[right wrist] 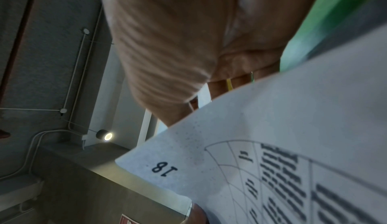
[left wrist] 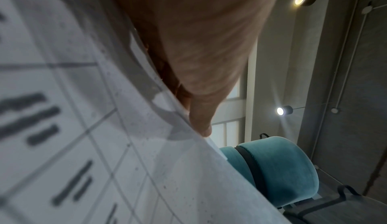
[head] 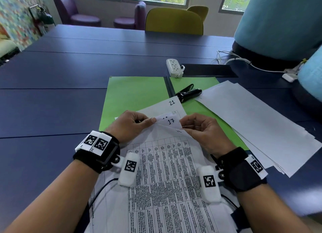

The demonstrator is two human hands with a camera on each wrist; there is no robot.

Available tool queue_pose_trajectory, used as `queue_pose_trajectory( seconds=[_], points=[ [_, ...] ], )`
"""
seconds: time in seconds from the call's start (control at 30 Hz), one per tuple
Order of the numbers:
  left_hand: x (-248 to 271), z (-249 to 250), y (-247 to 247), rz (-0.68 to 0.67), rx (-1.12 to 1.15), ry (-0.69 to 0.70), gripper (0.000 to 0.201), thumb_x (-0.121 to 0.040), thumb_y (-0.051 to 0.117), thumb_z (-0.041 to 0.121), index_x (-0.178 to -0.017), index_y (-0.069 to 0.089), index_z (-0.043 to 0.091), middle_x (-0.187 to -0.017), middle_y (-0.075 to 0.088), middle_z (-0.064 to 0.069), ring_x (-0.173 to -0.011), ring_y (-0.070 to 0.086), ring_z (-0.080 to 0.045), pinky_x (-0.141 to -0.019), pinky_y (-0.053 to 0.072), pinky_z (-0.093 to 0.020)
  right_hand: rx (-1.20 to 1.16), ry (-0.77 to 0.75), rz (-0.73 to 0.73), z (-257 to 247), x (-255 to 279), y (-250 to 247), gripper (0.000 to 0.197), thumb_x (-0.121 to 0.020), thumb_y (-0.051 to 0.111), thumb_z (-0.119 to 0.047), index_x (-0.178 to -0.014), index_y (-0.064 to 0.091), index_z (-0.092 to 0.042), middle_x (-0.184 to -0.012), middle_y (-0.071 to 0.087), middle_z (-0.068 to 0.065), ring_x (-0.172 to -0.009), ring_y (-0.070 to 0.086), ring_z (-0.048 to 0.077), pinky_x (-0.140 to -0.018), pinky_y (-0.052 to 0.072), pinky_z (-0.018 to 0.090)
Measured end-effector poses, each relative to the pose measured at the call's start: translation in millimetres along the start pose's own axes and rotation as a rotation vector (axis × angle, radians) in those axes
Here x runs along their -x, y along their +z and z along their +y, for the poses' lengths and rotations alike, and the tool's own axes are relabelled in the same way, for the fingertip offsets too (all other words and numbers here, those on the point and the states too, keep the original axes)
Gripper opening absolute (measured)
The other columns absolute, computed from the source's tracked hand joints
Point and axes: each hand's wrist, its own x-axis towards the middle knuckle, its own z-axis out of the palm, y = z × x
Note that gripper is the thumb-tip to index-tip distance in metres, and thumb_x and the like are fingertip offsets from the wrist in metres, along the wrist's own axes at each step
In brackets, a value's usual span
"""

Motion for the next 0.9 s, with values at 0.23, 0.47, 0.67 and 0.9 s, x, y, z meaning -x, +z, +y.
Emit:
queue_pose_trajectory(
  seconds=[0.23,0.47,0.67,0.9],
  points=[
    [-1,-1,0,0.004,0.002,-0.006,0.041,-0.092,0.065,0.05,-0.057,0.068,0.029,-0.047,0.035,0.012,-0.044,0.025,-0.01,-0.045,0.019,-0.022,0.005,-0.012,-0.006,0,0,-1,0.02,-0.068,0.081,-0.02,-0.087,0.076,-0.015,-0.089,0.076,0.011,-0.083,0.071,0.021,-0.079,0.059,0.036],
    [-1,-2,1,0.002,0.021,0.0,0.043,-0.092,0.065,0.05,-0.055,0.067,0.028,-0.047,0.034,0.012,-0.044,0.024,-0.01,-0.045,0.019,-0.022,0.012,-0.007,0.004,0,1,-2,0.023,-0.068,0.081,-0.02,-0.089,0.076,-0.016,-0.093,0.075,0.013,-0.087,0.07,0.024,-0.082,0.059,0.041],
    [-4,-6,1,0.003,0.026,-0.002,0.038,-0.09,0.067,0.05,-0.059,0.07,0.028,-0.047,0.037,0.012,-0.044,0.025,-0.011,-0.046,0.02,-0.022,0.047,0.032,-0.013,-2,2,-1,0.023,-0.067,0.081,-0.025,-0.088,0.077,-0.015,-0.09,0.075,0.008,-0.086,0.069,0.018,-0.083,0.057,0.038],
    [-9,-12,2,0.022,0.035,-0.008,0.026,-0.086,0.074,0.045,-0.08,0.079,0.02,-0.05,0.045,0.015,-0.046,0.033,-0.006,-0.051,0.027,-0.023,0.106,0.032,-0.013,0,1,-1,0.027,-0.07,0.085,-0.023,-0.095,0.075,-0.018,-0.099,0.072,0.015,-0.09,0.066,0.019,-0.089,0.057,0.04]
  ],
)
